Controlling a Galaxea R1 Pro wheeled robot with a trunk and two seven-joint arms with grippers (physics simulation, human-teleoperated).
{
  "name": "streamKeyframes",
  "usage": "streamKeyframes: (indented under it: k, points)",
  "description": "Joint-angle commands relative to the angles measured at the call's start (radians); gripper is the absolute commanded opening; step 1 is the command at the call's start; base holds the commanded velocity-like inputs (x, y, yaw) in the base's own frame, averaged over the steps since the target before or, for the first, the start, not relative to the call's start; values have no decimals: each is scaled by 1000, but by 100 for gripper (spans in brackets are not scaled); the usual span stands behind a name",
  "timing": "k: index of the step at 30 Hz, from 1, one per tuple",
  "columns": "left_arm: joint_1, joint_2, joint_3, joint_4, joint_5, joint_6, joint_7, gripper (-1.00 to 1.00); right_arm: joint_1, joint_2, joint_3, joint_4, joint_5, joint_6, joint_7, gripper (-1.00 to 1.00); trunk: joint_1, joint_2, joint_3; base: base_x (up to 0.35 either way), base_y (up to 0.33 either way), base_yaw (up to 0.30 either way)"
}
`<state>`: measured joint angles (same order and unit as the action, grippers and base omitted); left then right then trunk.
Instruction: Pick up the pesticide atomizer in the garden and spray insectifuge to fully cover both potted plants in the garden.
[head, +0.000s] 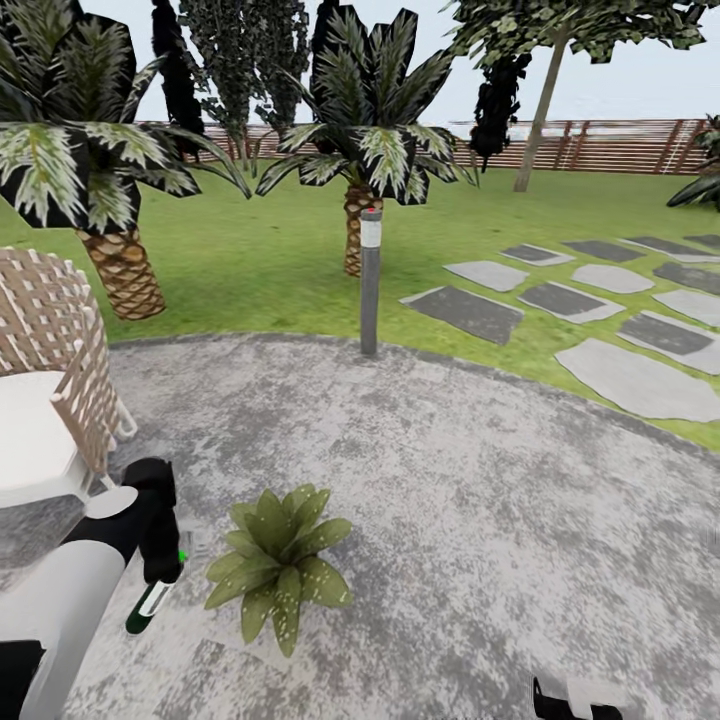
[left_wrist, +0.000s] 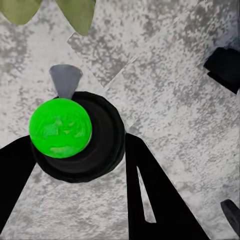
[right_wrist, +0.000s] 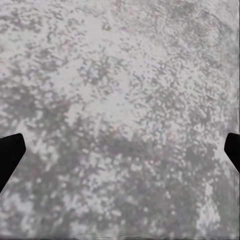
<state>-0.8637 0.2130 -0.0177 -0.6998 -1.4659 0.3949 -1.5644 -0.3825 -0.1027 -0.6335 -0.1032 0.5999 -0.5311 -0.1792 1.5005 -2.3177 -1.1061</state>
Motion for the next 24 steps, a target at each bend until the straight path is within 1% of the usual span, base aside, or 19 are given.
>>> streamKeyframes:
  k: [1,2,3,4,5,6,9,10,12,15,17,18,19,20,21,23,24]
  points:
    - [0,3,4,-1,6,-27,-6,-100,-1,0,-5,2,11,-3,-6,100,0,0,0,0,0,-267]
    - [0,6,17,-1,20,-54,-6,-100,-1,0,-5,2,11,-3,-6,100,0,0,0,0,0,-267]
    - [0,8,30,-4,30,-64,-6,-100,-1,0,-5,2,11,-3,-6,100,0,0,0,0,0,-267]
    - [0,10,60,-11,48,-77,-6,-100,-1,0,-4,2,11,-3,-6,100,0,0,0,0,0,-243]
    - [-5,10,83,-15,56,-84,-6,-100,-1,0,-4,2,11,-3,-6,100,0,0,0,0,0,-116]
    - [-10,10,92,-17,59,-86,-6,-100,-1,0,-4,2,11,-3,-6,100,0,0,0,0,0,-60]
    - [-16,6,98,-35,61,-86,-6,-100,-1,0,-4,2,11,-3,-6,100,0,0,0,0,0,-26]
    - [-16,5,98,-57,61,-87,-6,-100,-1,0,-3,2,11,-3,-6,100,0,0,0,0,0,-6]
    - [-18,9,94,-77,55,-89,-6,-100,-1,0,-3,2,11,-3,-6,100,0,0,0,0,0,-2]
    - [-18,14,91,-84,49,-92,-6,-100,-1,-1,-4,2,12,-3,-6,100,0,0,0,0,0,0]
    - [-19,15,89,-102,40,-104,-6,-100,-1,-2,-3,2,12,-3,-6,100,0,0,0,0,0,0]
    - [-20,10,86,-120,31,-108,-6,-100,-1,-1,-3,2,12,-3,-6,100,0,0,0,0,0,0]
    - [-21,3,77,-159,15,-113,-6,-100,-1,-1,-3,2,12,-3,-6,100,0,0,0,0,0,0]
    - [-21,-14,40,-228,0,-115,-6,-100,-1,-1,-3,2,12,-3,-6,100,0,0,0,0,0,0]
    - [-21,-39,-9,-261,-8,-112,-6,-100,-1,-1,-3,2,12,-3,-6,100,0,0,0,0,0,0]
    - [-21,-55,-41,-272,-11,-110,-6,-100,-1,-2,-4,2,12,-3,-6,100,0,0,0,0,0,0]
    - [-21,-59,-47,-274,-14,-109,-6,-100,-1,-2,-4,2,12,-3,-6,100,0,0,0,0,0,0]
